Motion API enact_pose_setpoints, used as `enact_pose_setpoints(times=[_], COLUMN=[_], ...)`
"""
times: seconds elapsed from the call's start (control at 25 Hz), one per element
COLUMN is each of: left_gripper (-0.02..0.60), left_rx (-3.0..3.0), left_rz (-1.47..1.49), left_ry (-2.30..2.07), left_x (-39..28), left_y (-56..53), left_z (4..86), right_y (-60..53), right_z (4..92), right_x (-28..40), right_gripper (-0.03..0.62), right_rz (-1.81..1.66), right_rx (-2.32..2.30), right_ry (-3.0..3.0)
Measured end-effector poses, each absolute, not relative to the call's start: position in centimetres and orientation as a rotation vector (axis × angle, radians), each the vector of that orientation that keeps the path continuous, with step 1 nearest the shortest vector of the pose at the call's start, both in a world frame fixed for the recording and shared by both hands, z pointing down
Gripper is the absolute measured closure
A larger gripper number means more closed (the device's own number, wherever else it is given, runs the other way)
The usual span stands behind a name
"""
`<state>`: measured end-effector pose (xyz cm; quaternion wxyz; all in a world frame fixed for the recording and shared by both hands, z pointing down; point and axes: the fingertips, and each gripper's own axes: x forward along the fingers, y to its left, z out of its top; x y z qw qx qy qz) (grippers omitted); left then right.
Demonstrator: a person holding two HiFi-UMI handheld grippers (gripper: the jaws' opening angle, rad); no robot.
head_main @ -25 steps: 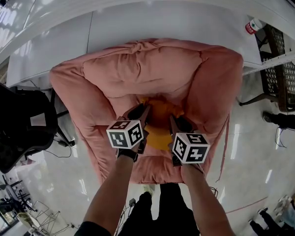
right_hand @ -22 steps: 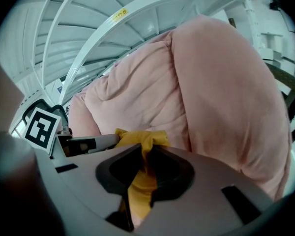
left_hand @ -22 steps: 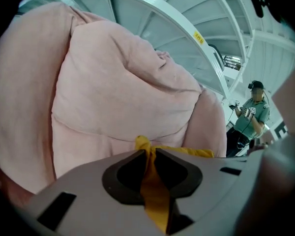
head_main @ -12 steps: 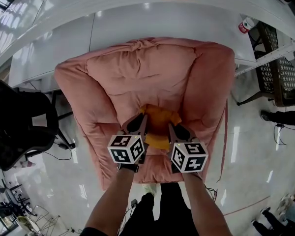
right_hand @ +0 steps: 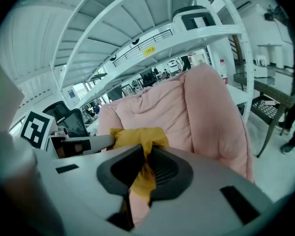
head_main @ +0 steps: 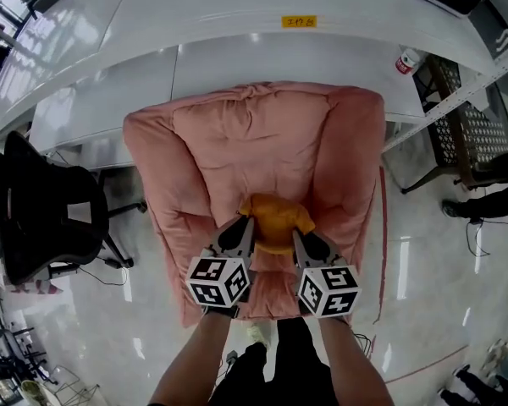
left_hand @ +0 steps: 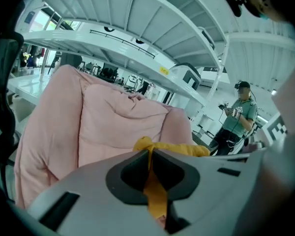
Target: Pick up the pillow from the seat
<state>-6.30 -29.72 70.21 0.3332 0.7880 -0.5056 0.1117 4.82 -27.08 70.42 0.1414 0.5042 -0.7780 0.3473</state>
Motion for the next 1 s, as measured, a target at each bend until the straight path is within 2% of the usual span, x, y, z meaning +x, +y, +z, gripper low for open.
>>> enact_pose_setpoints(times=[1.0], left_gripper=[0.555], left_rx=[2.288], left_rz=[0.085], left_ry=[-1.374], left_x=[-9.5], left_y=[-21.8], left_z=[42.3], right_y=[-20.8], right_z=[43.7], right_x=[1.9], right_gripper=[0.553], right_rz=[0.623], right_rx=[1.55], right_ry=[-2.51])
